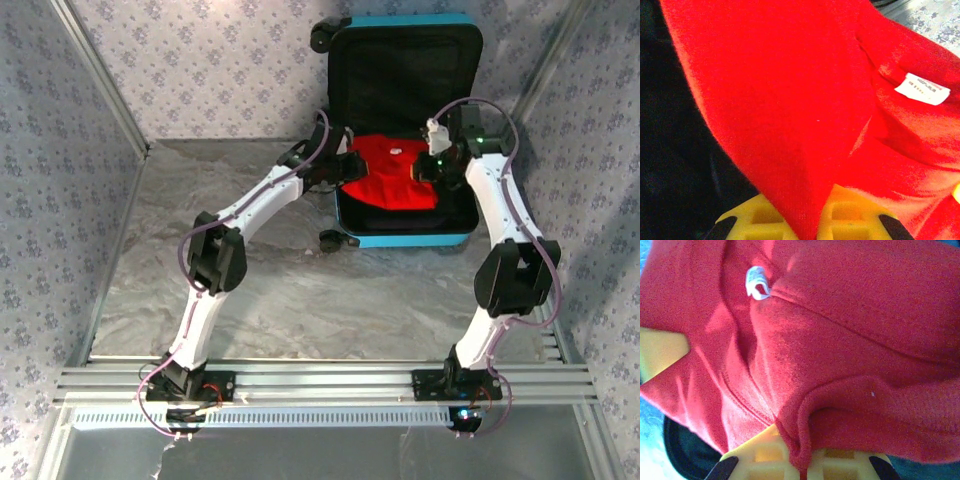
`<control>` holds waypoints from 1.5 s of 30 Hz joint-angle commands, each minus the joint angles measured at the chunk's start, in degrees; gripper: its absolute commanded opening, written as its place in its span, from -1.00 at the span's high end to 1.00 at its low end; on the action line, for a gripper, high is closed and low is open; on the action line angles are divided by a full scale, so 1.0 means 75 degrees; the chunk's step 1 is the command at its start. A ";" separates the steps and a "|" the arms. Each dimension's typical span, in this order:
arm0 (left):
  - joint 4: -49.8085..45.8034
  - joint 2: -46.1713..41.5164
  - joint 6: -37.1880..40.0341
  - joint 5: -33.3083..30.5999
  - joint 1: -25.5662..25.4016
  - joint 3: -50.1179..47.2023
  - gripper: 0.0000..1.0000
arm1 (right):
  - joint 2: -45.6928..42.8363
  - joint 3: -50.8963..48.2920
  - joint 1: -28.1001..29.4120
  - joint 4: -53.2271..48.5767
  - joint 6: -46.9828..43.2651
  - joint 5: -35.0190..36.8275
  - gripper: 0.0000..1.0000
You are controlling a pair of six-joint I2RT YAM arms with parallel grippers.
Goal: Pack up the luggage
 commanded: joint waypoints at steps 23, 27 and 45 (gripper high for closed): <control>-0.1511 0.1171 0.0213 -0.0366 -0.0264 0.2141 -0.13 | 0.1405 0.1162 -0.0778 -0.0304 0.0200 0.1606 0.05; -0.1643 0.0432 0.0693 -0.0833 -0.0213 0.1624 -0.15 | 0.0861 0.0696 -0.0774 0.0160 0.0417 0.1698 -0.12; -0.0235 -0.2710 0.0852 -0.1335 0.0086 -0.2947 -0.18 | -0.0219 -0.1483 0.0761 0.2951 0.1168 0.0156 -0.21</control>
